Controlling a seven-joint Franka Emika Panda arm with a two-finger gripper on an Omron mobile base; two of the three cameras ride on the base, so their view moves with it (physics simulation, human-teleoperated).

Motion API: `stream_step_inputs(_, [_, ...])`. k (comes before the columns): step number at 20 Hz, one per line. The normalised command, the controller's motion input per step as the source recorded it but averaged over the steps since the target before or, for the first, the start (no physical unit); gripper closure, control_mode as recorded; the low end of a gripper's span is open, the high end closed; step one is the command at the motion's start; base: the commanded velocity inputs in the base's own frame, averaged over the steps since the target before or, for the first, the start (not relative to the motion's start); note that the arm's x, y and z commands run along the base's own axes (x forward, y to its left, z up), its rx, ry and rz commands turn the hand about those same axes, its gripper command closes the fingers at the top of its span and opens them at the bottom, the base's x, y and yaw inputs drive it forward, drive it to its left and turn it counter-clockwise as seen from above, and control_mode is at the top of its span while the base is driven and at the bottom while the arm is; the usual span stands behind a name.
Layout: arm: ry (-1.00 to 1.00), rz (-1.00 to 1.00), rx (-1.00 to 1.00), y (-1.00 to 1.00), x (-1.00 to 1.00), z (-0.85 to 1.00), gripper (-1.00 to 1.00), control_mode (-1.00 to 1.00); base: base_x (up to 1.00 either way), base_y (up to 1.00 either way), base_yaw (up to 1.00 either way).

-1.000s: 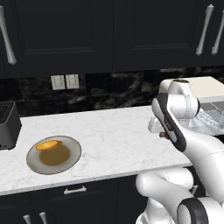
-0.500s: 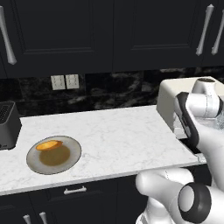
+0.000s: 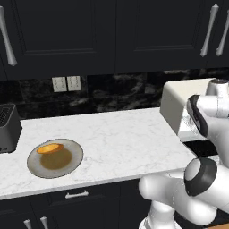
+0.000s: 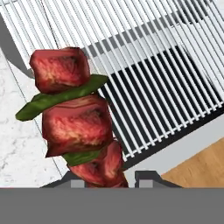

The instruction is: Pick up the kebab skewer and baguette bread, and place them inside the toaster oven. Close the toaster oven door and start by setting the timer.

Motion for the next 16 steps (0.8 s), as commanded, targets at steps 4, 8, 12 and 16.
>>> stream_step_inputs(4, [-0.08, 0.02, 0.04, -0.28, 0.22, -0.03, 1.00, -1.00, 0.00, 0.00, 0.00])
stream_step_inputs(8, [-0.13, 0.01, 0.04, -0.08, 0.23, -0.16, 1.00, -1.00, 0.00, 0.00, 0.00])
stream_step_inputs(12, [-0.06, 0.02, 0.05, -0.06, 0.30, -0.16, 1.00, -1.00, 0.00, 0.00, 0.00])
stream_step_inputs(16, [0.00, 0.03, 0.00, -0.07, 0.33, -0.16, 1.00, -1.00, 0.00, 0.00, 0.00])
